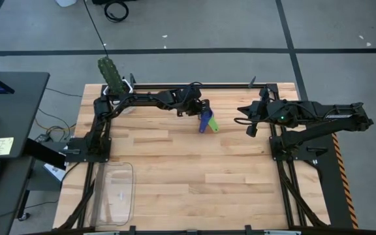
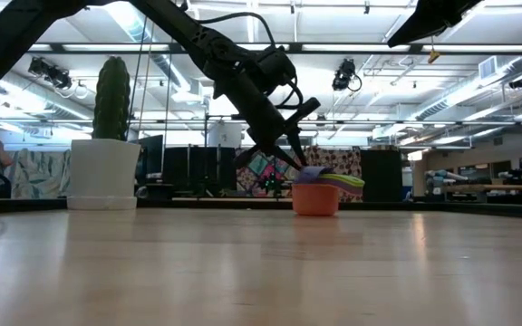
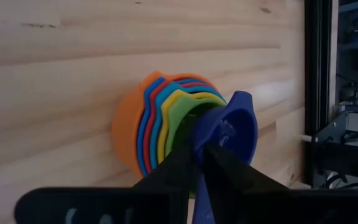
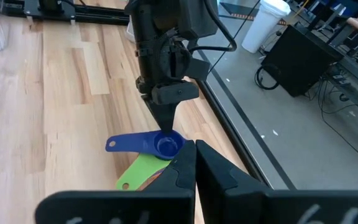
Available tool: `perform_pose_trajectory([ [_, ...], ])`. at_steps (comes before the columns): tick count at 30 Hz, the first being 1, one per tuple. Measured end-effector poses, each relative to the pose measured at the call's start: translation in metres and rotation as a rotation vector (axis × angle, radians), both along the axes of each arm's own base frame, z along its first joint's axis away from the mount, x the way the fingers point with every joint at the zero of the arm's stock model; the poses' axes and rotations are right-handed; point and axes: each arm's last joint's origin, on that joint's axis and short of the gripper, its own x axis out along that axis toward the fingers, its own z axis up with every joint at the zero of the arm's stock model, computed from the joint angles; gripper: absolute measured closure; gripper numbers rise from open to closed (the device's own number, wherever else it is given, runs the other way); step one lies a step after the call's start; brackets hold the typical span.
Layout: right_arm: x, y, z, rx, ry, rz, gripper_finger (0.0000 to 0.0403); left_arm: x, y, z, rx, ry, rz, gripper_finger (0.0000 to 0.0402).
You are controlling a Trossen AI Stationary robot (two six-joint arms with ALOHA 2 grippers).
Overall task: Nest measuring cups in basket
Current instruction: Stack the dark blue measuring cup on top of the green measuring cup
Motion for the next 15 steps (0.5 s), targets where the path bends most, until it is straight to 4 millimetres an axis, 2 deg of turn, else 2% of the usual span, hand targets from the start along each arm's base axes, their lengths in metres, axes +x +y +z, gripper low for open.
perform_pose_trajectory([
  [15, 0.0, 0.0, 0.0, 0.0, 0.0, 0.0, 0.0396, -0.0024, 0.0056, 0.0001, -0.083, -0.024, -0.003, 0.0353],
])
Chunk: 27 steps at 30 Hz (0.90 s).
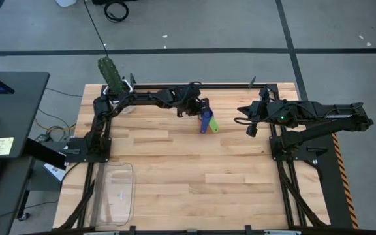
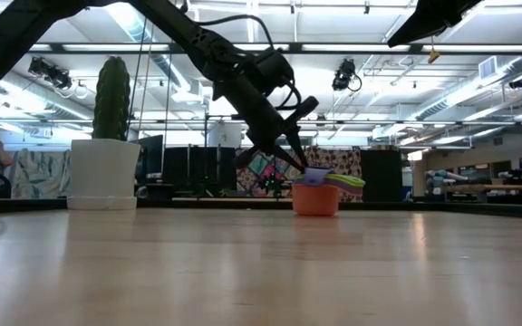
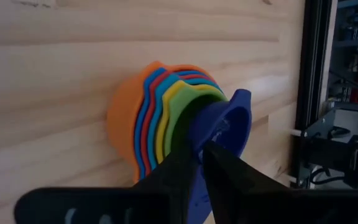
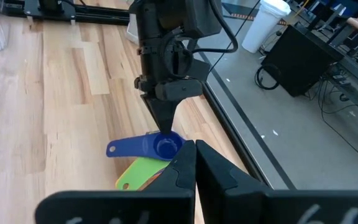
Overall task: Nest measuring cups in basket
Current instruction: Stack the dark blue measuring cup on top of the green measuring cup
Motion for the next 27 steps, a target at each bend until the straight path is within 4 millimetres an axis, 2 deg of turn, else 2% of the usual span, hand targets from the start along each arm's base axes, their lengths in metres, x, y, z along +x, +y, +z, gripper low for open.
perform_pose_trajectory([
  [11, 0.0, 0.0, 0.0, 0.0, 0.0, 0.0, 0.0396, -0.001, 0.001, 0.003, -0.019, -0.015, -0.022, 0.0353],
  [17, 0.0, 0.0, 0.0, 0.001, 0.0, 0.001, 0.0396, -0.006, 0.0, -0.002, -0.002, 0.06, -0.069, 0.0353],
  [27, 0.0, 0.0, 0.0, 0.001, -0.005, 0.001, 0.0395, -0.01, 0.012, 0.0, -0.086, -0.001, -0.123, 0.0353],
])
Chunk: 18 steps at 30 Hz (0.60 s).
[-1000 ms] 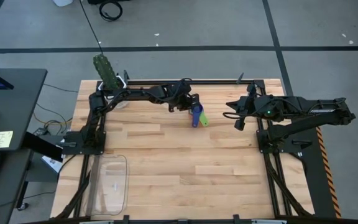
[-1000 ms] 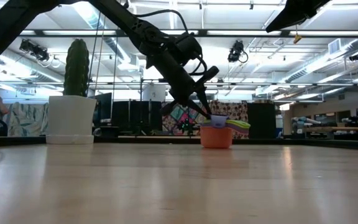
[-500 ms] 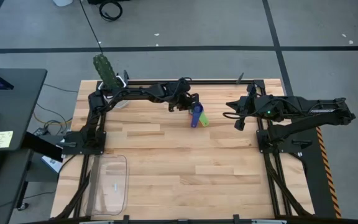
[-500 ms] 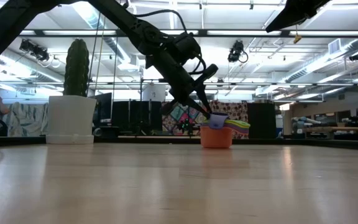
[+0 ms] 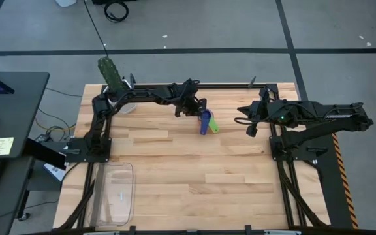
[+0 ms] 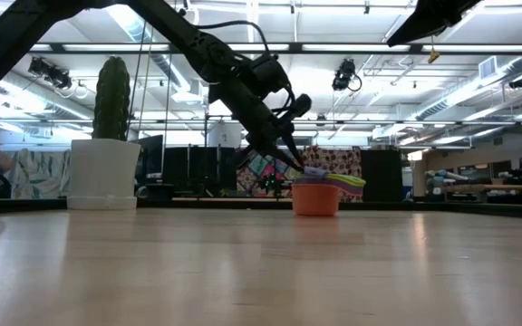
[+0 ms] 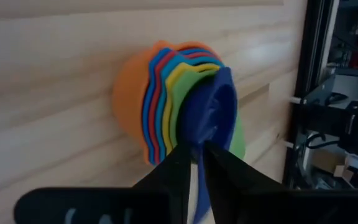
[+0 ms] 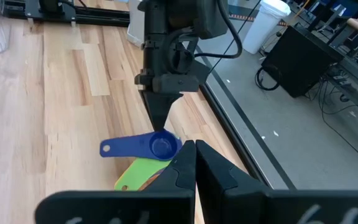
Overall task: Nest measuring cups in basket
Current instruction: Stack the dark blue measuring cup on top of the green measuring cup
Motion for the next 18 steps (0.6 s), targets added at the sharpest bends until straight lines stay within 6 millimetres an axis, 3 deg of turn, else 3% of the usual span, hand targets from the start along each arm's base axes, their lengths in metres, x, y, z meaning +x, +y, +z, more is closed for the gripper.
perform_pose_trajectory([
  [13, 0.0, 0.0, 0.0, -0.003, -0.001, 0.002, 0.0395, -0.002, 0.016, 0.008, -0.088, -0.136, -0.083, 0.0353],
  [18, 0.001, -0.002, -0.001, 0.047, -0.006, 0.016, 0.0396, -0.01, 0.015, 0.023, -0.056, -0.165, -0.178, 0.0353],
])
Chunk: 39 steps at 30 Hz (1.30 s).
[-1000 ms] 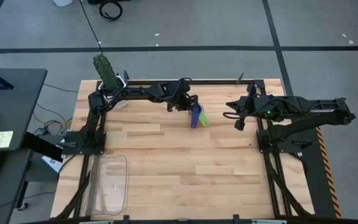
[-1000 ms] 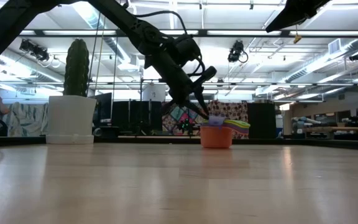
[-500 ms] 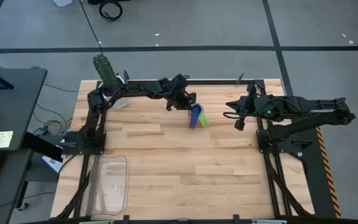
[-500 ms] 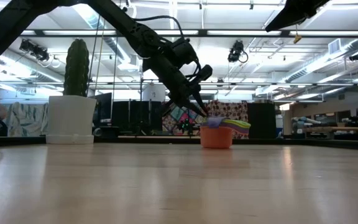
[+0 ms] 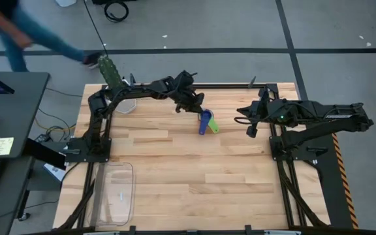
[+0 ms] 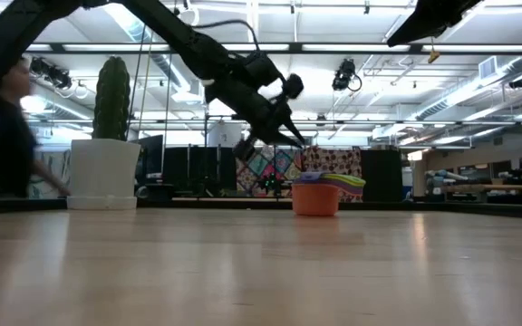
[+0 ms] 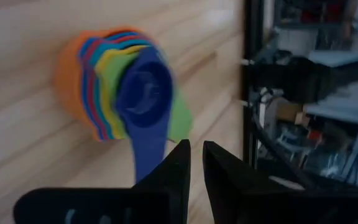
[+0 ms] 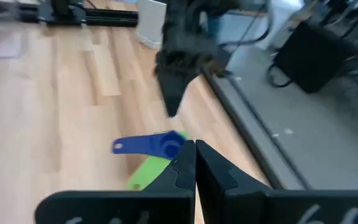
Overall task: Nest measuring cups in basket
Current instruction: Stack the dark blue measuring cup on top of the green measuring cup
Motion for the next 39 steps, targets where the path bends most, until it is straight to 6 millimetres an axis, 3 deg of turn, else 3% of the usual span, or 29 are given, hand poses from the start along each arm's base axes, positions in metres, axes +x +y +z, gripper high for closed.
perform_pose_trajectory([
  [9, 0.019, -0.016, -0.014, 0.14, 0.044, -0.096, 0.04, -0.023, -0.028, 0.034, 0.215, 0.121, -0.108, 0.0387],
  [16, 0.057, -0.042, -0.044, 0.247, 0.149, -0.177, 0.04, -0.025, -0.054, 0.027, 0.361, 0.267, -0.229, 0.0395],
  [21, 0.076, -0.069, -0.068, 0.317, 0.221, -0.237, 0.0401, -0.024, -0.057, 0.023, 0.475, 0.317, -0.261, 0.0397],
  [32, 0.087, -0.116, -0.117, 0.585, 0.367, -0.058, 0.0401, -0.022, -0.061, 0.005, 0.527, 0.29, -0.248, 0.0398],
  [39, 0.089, -0.133, -0.138, 0.614, 0.427, -0.015, 0.0401, -0.017, -0.062, -0.01, 0.545, 0.281, -0.228, 0.0399],
])
